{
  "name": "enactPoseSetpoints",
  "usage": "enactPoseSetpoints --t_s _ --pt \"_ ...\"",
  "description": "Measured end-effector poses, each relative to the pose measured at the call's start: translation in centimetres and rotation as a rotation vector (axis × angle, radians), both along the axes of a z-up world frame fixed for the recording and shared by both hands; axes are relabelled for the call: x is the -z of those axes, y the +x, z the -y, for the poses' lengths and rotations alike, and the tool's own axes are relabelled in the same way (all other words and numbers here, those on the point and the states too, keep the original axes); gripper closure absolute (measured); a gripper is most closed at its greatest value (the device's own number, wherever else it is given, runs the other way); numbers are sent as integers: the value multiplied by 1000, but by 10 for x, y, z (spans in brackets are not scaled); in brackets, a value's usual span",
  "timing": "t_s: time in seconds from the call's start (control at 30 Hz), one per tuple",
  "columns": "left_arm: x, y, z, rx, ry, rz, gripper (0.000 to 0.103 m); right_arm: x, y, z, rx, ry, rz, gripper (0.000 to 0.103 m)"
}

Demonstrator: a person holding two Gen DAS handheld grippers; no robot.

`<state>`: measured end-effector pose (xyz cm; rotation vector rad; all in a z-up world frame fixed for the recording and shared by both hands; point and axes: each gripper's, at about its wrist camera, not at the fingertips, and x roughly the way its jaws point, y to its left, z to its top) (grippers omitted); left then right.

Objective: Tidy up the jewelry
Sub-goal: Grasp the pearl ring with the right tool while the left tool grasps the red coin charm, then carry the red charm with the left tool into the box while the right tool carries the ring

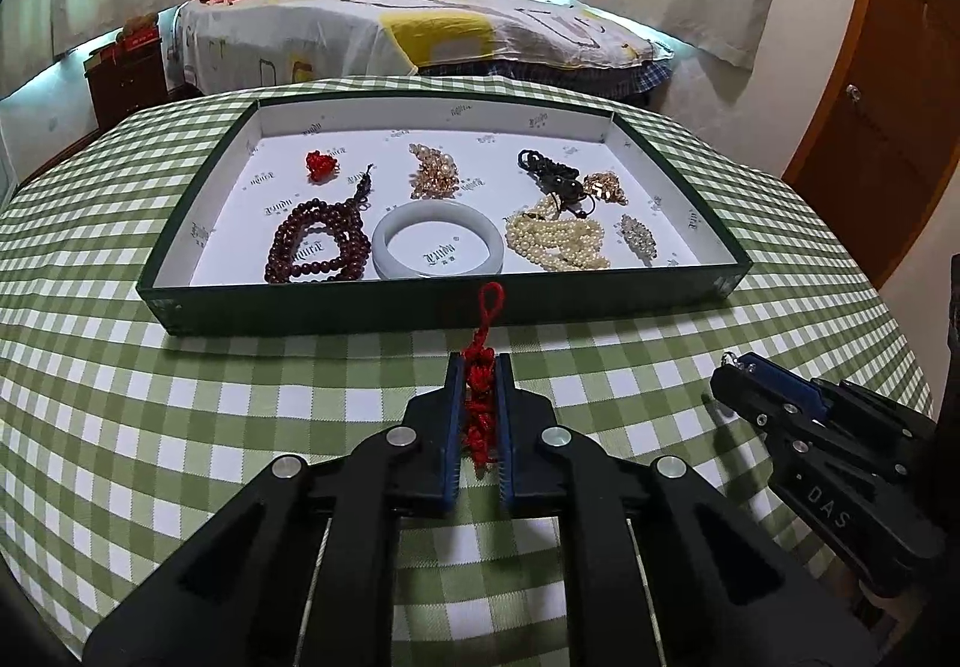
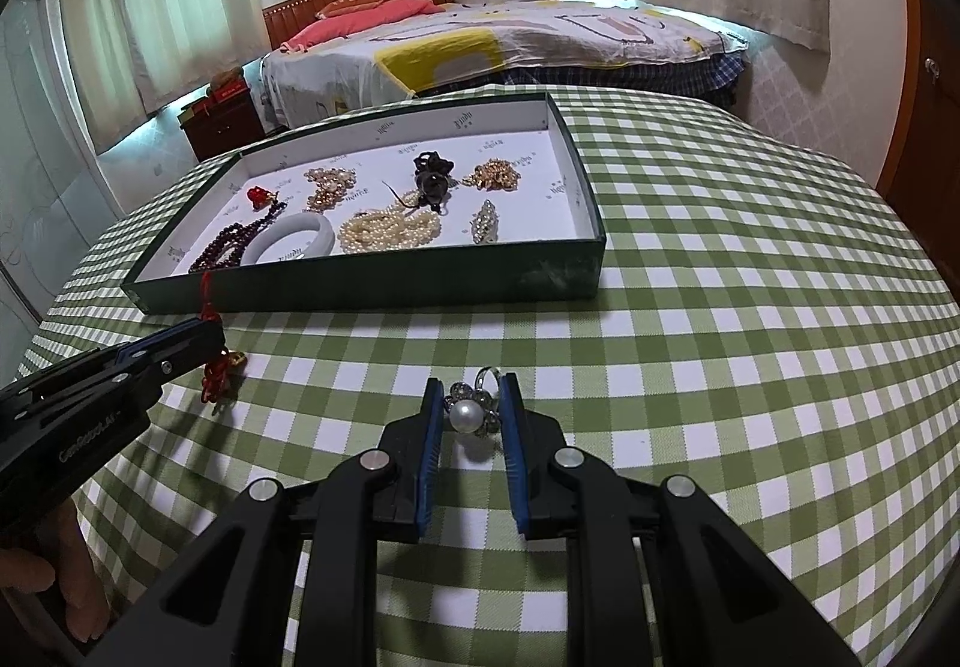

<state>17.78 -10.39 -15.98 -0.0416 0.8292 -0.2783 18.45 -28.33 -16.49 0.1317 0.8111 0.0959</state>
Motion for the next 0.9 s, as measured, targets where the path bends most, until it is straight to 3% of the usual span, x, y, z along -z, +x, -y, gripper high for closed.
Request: enactPoseSetpoints --t_s 0.9 --pt "-59 -42 -31 -22 -33 141 93 -52 -31 -22 -53 0 116 83"
